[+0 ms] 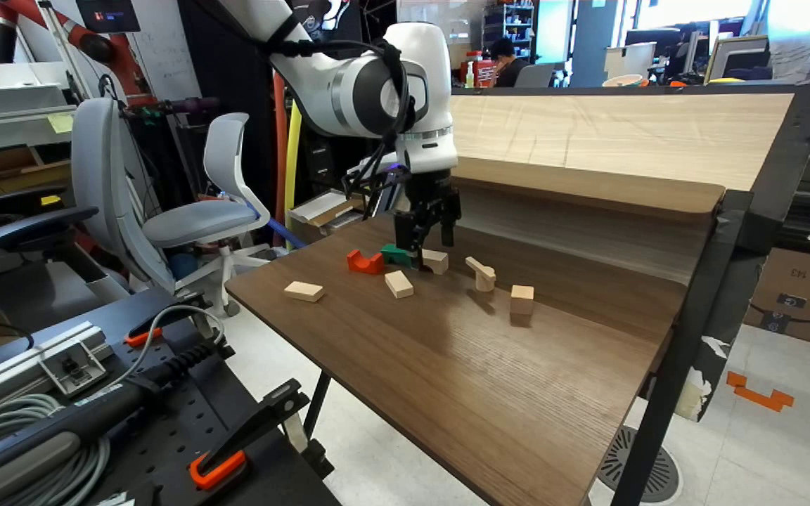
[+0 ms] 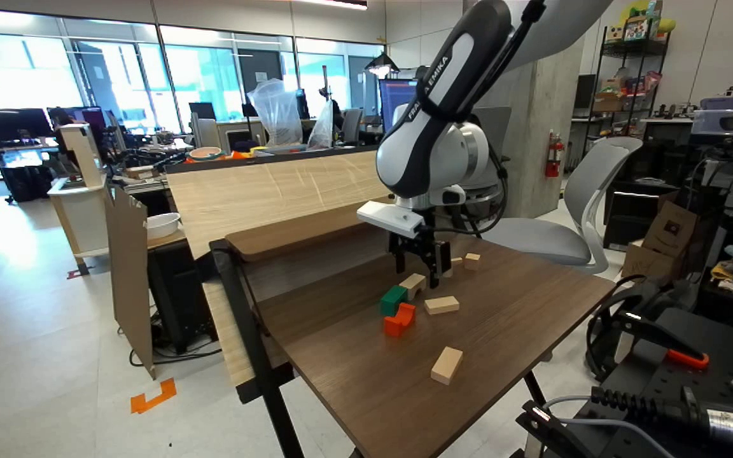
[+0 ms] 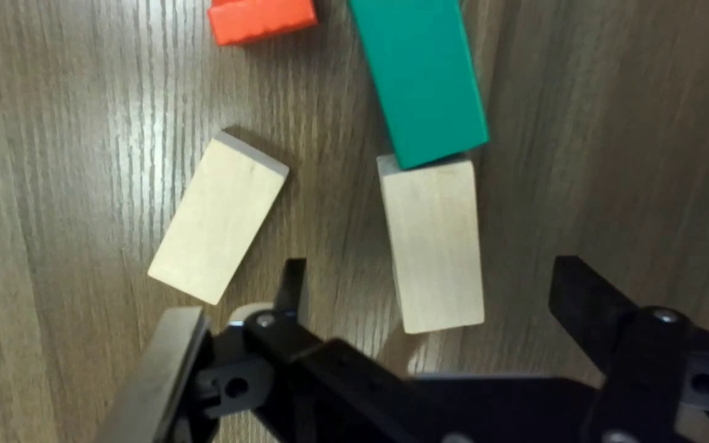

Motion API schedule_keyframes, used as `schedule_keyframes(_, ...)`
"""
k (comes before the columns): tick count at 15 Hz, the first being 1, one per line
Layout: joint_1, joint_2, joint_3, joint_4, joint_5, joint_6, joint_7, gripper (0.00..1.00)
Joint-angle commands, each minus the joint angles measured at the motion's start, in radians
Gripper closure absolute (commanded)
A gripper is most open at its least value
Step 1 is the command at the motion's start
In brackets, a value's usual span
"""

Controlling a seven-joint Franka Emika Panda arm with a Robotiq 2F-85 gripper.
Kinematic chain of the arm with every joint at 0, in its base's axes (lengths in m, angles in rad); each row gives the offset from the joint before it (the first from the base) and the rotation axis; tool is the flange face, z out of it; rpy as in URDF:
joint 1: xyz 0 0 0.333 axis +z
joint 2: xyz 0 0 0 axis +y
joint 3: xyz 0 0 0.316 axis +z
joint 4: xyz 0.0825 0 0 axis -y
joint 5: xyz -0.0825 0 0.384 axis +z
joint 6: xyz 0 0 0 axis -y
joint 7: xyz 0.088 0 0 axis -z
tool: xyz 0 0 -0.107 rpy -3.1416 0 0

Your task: Mount one rectangular block on top of the green block

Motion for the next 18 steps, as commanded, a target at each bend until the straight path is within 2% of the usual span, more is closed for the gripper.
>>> schedule_keyframes(1, -0.019, 0.042, 0.019, 0.062, 0.024, -0.036, -0.057, 0.25)
schedule_keyframes(2, -0.02, 0.048, 0.02, 0.065, 0.024, -0.033, -0.07, 0.26)
schedule_keyframes(3, -0.019, 0.051, 0.019, 0.068, 0.024, -0.035, -0.079, 0.32)
schedule_keyframes(8, -0.016, 0.055, 0.019, 0.077, 0.022, -0.022, -0.132, 0.73)
schedule_keyframes(11, -0.015, 0.046, 0.023, 0.092, 0.026, -0.018, -0.159, 0.92)
schedule_keyframes(18, -0.01, 0.013, 0.048, 0.098, 0.027, -0.009, -0.25, 0.92)
